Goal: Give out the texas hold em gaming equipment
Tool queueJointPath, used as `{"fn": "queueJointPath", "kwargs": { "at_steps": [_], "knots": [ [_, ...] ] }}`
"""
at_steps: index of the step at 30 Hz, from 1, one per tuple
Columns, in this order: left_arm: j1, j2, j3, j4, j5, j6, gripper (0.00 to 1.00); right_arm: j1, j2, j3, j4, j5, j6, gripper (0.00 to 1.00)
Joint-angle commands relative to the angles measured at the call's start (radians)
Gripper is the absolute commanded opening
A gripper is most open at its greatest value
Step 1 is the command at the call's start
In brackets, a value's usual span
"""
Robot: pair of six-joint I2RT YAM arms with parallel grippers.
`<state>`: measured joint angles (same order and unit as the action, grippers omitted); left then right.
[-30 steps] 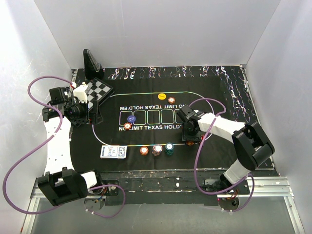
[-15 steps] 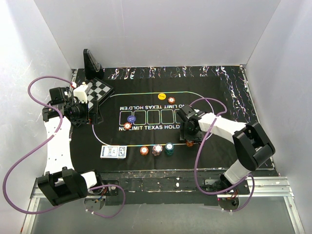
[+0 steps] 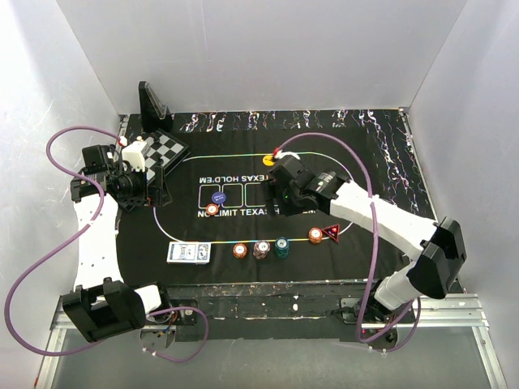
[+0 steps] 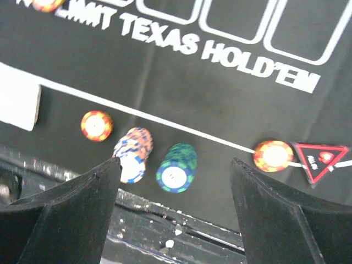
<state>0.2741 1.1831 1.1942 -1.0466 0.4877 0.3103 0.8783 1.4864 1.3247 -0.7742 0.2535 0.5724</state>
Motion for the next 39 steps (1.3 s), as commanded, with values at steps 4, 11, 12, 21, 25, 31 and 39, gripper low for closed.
{"fn": "queueJointPath", "kwargs": {
  "at_steps": [4, 11, 12, 21, 25, 31, 39],
  "knots": [
    [0.007, -0.034, 0.025, -0.006, 0.014, 0.003, 1.00, 0.114, 0.100, 0.051, 0.018, -0.184, -0.187, 0.88],
    [0.007, -0.031, 0.031, -0.009, 0.008, 0.006, 1.00, 0.163, 0.163, 0.059, 0.039, -0.246, -0.246, 0.90],
    [0.007, -0.031, 0.031, -0.007, 0.011, 0.003, 1.00, 0.166, 0.170, 0.064, 0.042, -0.246, -0.253, 0.90],
    [0.007, -0.028, 0.035, -0.007, 0.006, 0.003, 1.00, 0.191, 0.258, 0.087, 0.047, -0.309, -0.309, 0.91],
    [0.008, -0.030, 0.031, -0.009, 0.003, 0.006, 1.00, 0.192, 0.287, 0.090, 0.053, -0.296, -0.318, 0.92],
    [0.008, -0.031, 0.033, -0.006, 0.000, 0.006, 1.00, 0.192, 0.316, 0.097, 0.059, -0.273, -0.332, 0.93],
    [0.008, -0.030, 0.028, -0.003, -0.001, 0.004, 1.00, 0.192, 0.353, 0.107, 0.067, -0.280, -0.336, 0.93]
  ]
}}
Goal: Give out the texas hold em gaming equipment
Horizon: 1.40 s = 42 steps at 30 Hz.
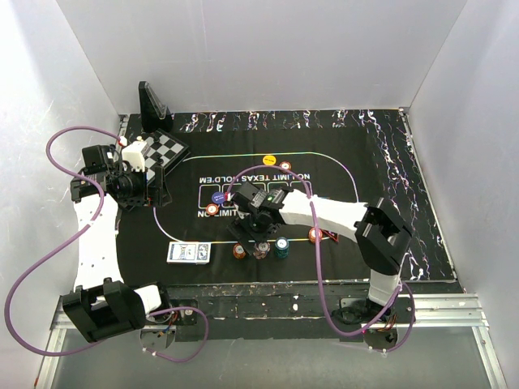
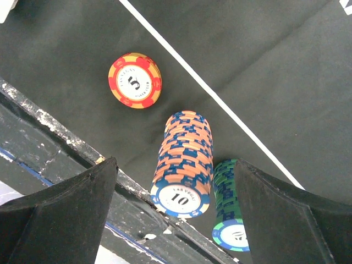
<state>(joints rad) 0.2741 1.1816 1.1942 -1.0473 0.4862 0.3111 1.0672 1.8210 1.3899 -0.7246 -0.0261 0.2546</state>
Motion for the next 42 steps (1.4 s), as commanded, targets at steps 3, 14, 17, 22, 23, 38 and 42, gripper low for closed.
{"fn": "queueJointPath", "kwargs": {
  "at_steps": [3, 14, 17, 22, 23, 38, 42],
  "knots": [
    [0.008, -0.030, 0.031, -0.003, 0.000, 0.005, 1.00, 0.004, 0.026, 0.034, 0.019, -0.005, -0.017, 0.90],
    [0.011, -0.028, 0.035, -0.002, -0.005, 0.005, 1.00, 0.004, 0.024, 0.015, 0.024, -0.005, -0.017, 0.77],
    [0.011, -0.027, 0.036, -0.002, -0.005, 0.005, 1.00, 0.004, 0.024, 0.011, 0.027, -0.003, -0.020, 0.69],
    [0.013, -0.023, 0.036, -0.002, -0.001, 0.005, 1.00, 0.004, 0.026, 0.004, 0.021, 0.002, -0.023, 0.65],
    [0.013, -0.022, 0.038, -0.002, -0.001, 0.005, 1.00, 0.004, 0.023, 0.003, 0.021, 0.000, -0.023, 0.65],
    [0.014, -0.022, 0.031, 0.001, -0.005, 0.006, 1.00, 0.005, 0.026, -0.002, 0.004, 0.006, -0.048, 0.64],
    [0.016, -0.025, 0.030, 0.001, -0.003, 0.005, 1.00, 0.004, 0.023, -0.003, 0.002, 0.012, -0.049, 0.61]
  ]
}}
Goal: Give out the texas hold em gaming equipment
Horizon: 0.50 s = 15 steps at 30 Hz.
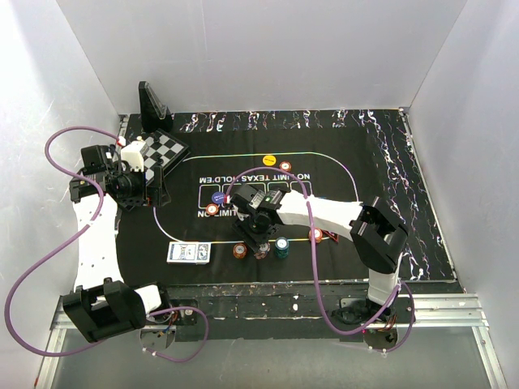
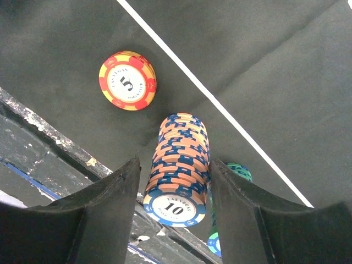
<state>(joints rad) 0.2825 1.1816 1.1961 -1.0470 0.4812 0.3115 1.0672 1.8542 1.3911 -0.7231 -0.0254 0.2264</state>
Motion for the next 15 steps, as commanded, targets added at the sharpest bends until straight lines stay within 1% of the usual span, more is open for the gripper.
{"fn": "queueJointPath", "kwargs": {
  "at_steps": [1, 4, 6, 7, 9, 12, 13, 15],
  "knots": [
    [0.007, -0.025, 0.028, 0.002, 0.000, 0.005, 1.00, 0.004, -0.015, -0.006, 0.002, 0.012, -0.022, 0.60],
    [0.009, -0.027, 0.028, 0.004, -0.001, 0.005, 1.00, 0.004, -0.018, -0.009, 0.002, 0.013, -0.021, 0.55],
    [0.009, -0.025, 0.028, 0.005, 0.000, 0.005, 1.00, 0.004, -0.021, -0.006, 0.001, 0.010, -0.022, 0.49],
    [0.007, -0.027, 0.026, 0.004, 0.000, 0.005, 1.00, 0.004, -0.021, -0.004, -0.001, 0.010, -0.022, 0.44],
    [0.010, -0.027, 0.026, 0.005, 0.000, 0.005, 1.00, 0.002, -0.023, 0.000, -0.007, 0.018, -0.024, 0.31],
    [0.011, -0.030, 0.023, 0.007, 0.000, 0.008, 1.00, 0.004, -0.018, 0.029, -0.039, 0.021, -0.030, 0.16],
    [0.014, -0.030, 0.022, 0.007, 0.000, 0.008, 1.00, 0.004, -0.018, 0.048, -0.053, 0.048, -0.035, 0.12],
    [0.014, -0.030, 0.022, 0.007, 0.002, 0.008, 1.00, 0.004, -0.018, 0.077, -0.078, 0.053, -0.041, 0.08]
  ]
}}
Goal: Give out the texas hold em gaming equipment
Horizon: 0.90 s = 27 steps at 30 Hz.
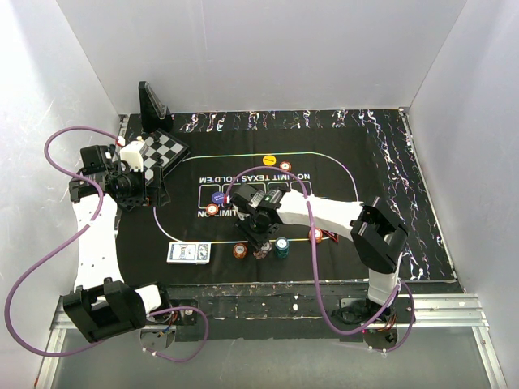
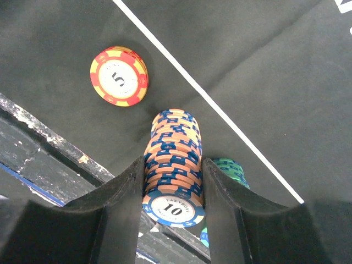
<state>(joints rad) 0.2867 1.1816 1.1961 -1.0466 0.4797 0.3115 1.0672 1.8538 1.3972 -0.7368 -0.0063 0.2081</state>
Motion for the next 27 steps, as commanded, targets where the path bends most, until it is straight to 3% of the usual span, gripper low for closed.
{"fn": "queueJointPath", "kwargs": {
  "at_steps": [1, 11, 22, 27],
  "knots": [
    [0.009, -0.031, 0.023, 0.007, 0.007, 0.006, 1.00, 0.004, -0.018, 0.086, -0.076, 0.038, -0.024, 0.05],
    [0.017, -0.022, 0.014, 0.019, 0.030, -0.009, 1.00, 0.004, 0.057, 0.304, -0.203, 0.077, -0.027, 0.02],
    [0.062, 0.023, 0.008, 0.043, 0.109, -0.019, 1.00, -0.006, 0.507, 0.932, -0.441, 0.078, 0.036, 0.02],
    [0.080, 0.030, 0.005, 0.045, 0.128, -0.003, 1.00, -0.047, 0.571, 0.947, -0.391, 0.017, 0.108, 0.02]
  ]
}}
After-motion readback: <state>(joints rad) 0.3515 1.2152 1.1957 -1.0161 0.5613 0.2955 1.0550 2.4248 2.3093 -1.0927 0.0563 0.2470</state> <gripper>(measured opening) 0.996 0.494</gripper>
